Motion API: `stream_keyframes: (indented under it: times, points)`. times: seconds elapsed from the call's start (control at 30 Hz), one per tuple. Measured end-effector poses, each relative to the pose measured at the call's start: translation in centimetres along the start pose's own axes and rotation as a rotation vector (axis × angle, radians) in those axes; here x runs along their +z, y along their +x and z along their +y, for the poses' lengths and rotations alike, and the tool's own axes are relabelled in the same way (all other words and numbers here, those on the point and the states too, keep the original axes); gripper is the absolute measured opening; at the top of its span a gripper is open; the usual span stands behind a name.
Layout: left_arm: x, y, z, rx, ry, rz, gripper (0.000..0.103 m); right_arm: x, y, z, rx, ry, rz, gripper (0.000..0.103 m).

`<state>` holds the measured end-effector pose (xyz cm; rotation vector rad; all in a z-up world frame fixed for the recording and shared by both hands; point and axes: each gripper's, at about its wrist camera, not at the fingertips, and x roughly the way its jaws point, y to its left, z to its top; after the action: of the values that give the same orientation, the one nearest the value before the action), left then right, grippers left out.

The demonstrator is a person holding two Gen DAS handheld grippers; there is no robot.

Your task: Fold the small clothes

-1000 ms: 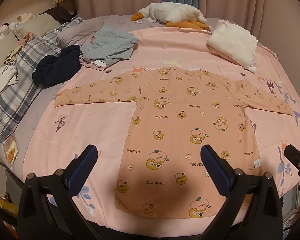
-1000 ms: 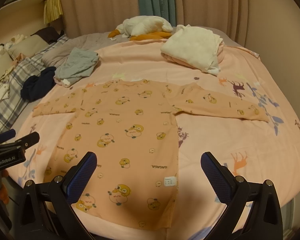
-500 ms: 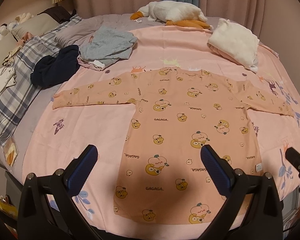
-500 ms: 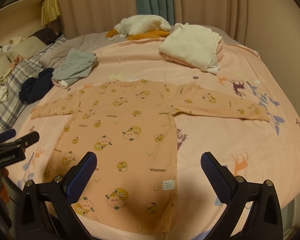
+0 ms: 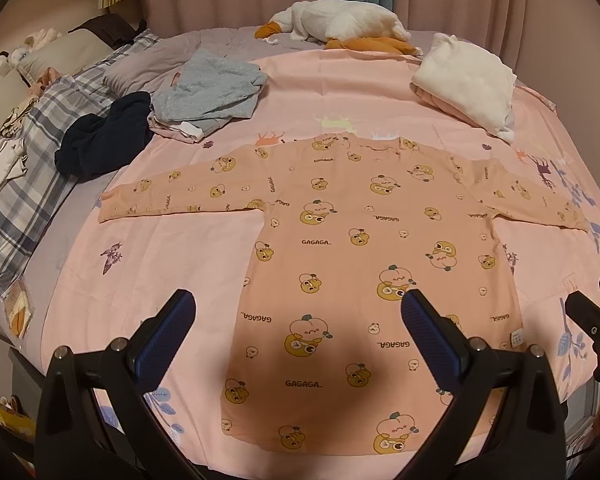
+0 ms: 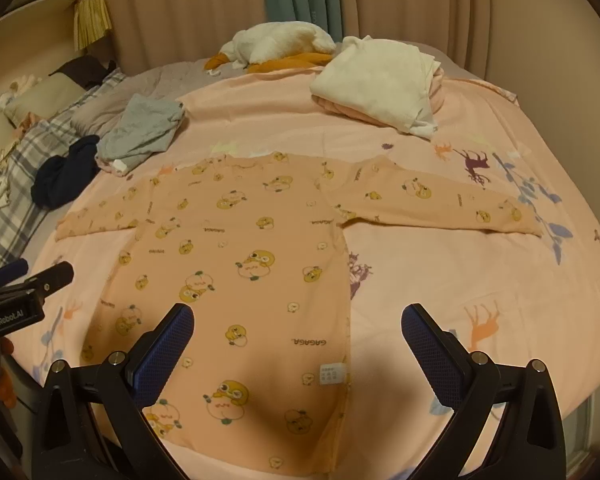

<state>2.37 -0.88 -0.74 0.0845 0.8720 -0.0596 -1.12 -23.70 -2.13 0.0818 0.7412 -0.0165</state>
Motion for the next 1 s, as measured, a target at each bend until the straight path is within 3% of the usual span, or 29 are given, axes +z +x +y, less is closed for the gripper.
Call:
stream_keyframes:
  times: [0.33, 0.43, 0.57, 0.7, 0.83, 1.0]
  points:
    - [0.1, 0.4, 0.0, 0.0, -0.005, -0.008, 0.103, 0.1, 0.1, -0.3, 0.015, 0.018, -0.009, 0.103]
    - [0.3, 1.2, -0.1, -0.032, -0.016, -0.015, 0.103, 0.2, 0.7, -1.2, 0.095, 0.073, -0.021, 0.103]
    - [0.6, 3.7, 0.4, -0.166, -0.1, 0.008, 0.103, -0.2, 2.7, -3.8, 0.247, 0.224, 0.003, 0.103]
    - [1.3, 6.0, 0.2, -0.364, -0.231, 0.019, 0.103, -1.2, 4.7, -9.5, 0.313, 0.42, -0.021, 0.103]
    - [2.5, 6.8, -1.9, -0.382, -0.227, -0.001, 0.102, -2.2, 5.5, -16.3, 0.262, 0.611, -0.089, 0.103]
    - [3.3, 8.8, -3.1, -0.386, -0.246, 0.106, 0.102, -2.6, 6.6, -24.9, 0.139, 0.764, -0.15, 0.103]
